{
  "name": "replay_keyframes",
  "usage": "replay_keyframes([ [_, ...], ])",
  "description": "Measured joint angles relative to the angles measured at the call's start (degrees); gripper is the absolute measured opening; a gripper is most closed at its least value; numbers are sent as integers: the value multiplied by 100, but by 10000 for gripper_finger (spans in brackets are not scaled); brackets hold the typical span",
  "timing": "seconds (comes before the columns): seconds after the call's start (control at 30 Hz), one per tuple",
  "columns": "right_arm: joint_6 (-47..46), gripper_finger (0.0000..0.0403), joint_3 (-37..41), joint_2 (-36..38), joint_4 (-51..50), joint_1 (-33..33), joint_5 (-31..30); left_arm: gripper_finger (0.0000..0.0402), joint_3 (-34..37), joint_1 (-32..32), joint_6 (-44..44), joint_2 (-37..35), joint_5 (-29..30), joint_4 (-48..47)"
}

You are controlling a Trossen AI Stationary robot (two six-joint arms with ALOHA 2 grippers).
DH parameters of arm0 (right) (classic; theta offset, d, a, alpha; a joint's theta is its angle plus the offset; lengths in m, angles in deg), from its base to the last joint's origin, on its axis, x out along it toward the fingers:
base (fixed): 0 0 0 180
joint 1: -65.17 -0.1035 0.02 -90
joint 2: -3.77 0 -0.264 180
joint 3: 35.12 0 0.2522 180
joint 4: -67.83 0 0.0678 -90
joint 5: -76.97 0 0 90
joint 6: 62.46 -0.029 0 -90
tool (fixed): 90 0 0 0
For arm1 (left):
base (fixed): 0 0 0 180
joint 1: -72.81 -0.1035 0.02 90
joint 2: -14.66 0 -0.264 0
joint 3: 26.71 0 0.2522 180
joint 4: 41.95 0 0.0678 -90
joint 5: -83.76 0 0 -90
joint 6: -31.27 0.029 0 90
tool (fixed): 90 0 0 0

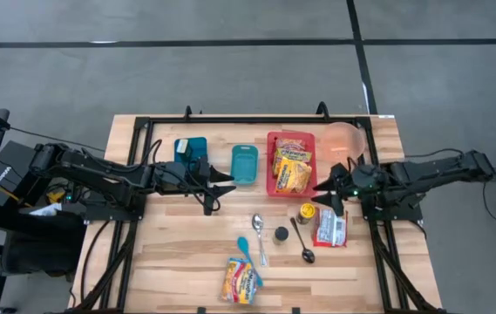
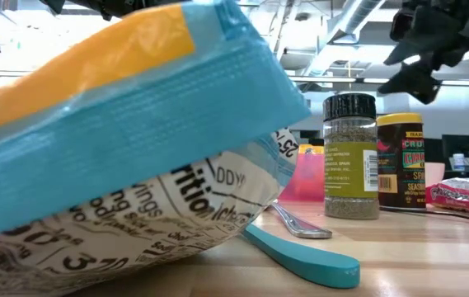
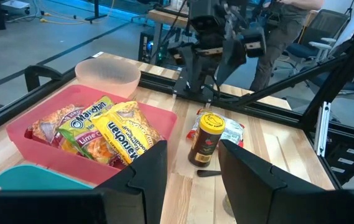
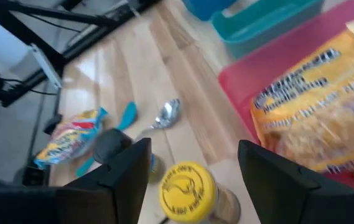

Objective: Pick & Place Food Item
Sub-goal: Put the yellow spice bottle into the blue bin

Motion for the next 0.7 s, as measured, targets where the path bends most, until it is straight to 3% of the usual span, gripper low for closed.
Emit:
replay_keyframes([
  [0.37,-1058,234,0,-11,-738,-1662,-1693,140,0,0,-2,0,-1,0],
  [0.7,-2611,234,2,-506,-1535,-2651,-2482,140,0,0,-2,0,-1,0],
])
